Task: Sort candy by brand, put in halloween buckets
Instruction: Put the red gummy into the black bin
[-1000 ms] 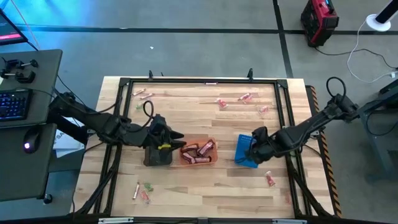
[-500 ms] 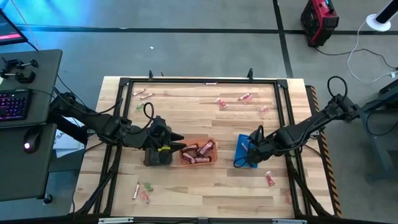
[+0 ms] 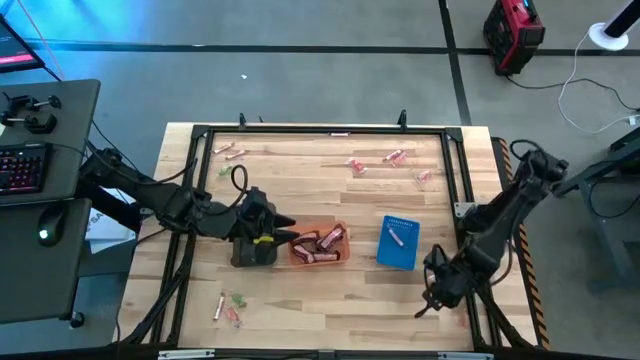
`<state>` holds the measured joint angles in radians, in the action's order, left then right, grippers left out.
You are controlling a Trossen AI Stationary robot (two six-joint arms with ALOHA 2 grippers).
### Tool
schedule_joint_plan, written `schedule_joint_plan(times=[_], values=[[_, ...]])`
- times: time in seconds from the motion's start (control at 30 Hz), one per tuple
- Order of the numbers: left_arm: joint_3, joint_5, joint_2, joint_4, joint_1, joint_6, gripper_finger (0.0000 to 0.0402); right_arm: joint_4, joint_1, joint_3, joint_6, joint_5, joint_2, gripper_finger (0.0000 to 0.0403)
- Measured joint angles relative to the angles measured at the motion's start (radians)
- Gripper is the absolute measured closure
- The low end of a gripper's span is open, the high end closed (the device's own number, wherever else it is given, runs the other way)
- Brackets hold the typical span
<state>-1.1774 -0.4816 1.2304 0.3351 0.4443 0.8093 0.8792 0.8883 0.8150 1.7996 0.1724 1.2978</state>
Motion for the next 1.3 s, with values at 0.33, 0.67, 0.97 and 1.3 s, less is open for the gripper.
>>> schedule_joint_plan(times=[0.33, 0.67, 0.97, 1.3], values=[[0.000, 0.000, 0.000, 0.000, -0.012, 0.000, 0.0202, -0.220, -0.050, -0.209, 0.021, -0.010, 0.000, 0.0171], [0.000, 0.000, 0.000, 0.000, -0.012, 0.001, 0.0202, -0.298, -0.051, -0.298, 0.049, -0.010, -0.001, 0.0221], [0.000, 0.022, -0.001, 0.001, -0.012, 0.024, 0.0202, -0.243, -0.050, -0.217, -0.033, -0.039, 0.012, 0.0378], [-0.001, -0.077, -0.149, 0.007, -0.012, -0.027, 0.0202, 0.075, -0.089, 0.286, -0.339, -0.263, -0.001, 0.0398]])
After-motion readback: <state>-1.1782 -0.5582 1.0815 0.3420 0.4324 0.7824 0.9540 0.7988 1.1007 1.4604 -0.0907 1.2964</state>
